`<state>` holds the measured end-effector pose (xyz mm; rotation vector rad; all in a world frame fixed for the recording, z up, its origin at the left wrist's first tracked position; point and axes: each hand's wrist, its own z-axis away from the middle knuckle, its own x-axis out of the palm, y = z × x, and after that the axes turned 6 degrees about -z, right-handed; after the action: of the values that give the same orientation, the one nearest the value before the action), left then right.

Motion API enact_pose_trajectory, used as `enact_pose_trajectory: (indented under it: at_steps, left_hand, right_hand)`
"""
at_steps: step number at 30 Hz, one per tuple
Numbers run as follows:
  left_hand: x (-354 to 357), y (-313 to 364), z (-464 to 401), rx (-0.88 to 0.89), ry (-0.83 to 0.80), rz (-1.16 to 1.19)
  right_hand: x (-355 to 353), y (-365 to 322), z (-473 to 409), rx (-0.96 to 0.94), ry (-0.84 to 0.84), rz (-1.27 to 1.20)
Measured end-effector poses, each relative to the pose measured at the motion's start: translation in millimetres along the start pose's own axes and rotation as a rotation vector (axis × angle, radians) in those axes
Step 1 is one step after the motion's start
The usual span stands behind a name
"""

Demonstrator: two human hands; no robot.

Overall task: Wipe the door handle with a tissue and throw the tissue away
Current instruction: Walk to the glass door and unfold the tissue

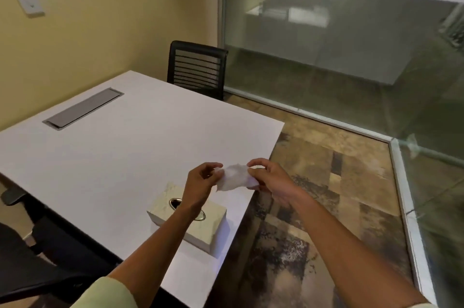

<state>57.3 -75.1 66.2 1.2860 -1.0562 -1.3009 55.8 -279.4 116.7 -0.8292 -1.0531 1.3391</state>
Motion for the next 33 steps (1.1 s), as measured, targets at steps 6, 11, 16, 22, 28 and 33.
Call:
enact_pose_trajectory:
  at_steps: [6, 11, 16, 22, 28, 33]
  left_hand:
    - [47.9, 19.1, 3.6, 0.039, -0.128, -0.031]
    - [101.2, 36.9, 9.6, -0.003, -0.162, -0.117]
    - [150.1, 46.6, 28.7, -0.117, -0.304, -0.195]
    - [192.5, 82.0, 82.6, 0.267, -0.495, -0.315]
    - [245.9, 99.0, 132.2, 0.312, -0.713, -0.18]
    - [299.8, 110.6, 160.0, 0.3, -0.594, -0.271]
  right_hand:
    - [-58.9, -0.3, 43.0, -0.093, 0.095, -0.162]
    - [-98.5, 0.7, 79.9, -0.108, 0.198, -0.198]
    - [-129.1, 1.3, 115.3, -0.168, 0.233, -0.149]
    - [-159.1, -8.7, 160.3, -0.22, 0.398, 0.001]
    - [-195.3, -13.5, 205.3, -0.357, 0.592, 0.259]
    - [-231.5, -13.9, 249.0, -0.384, 0.644, 0.315]
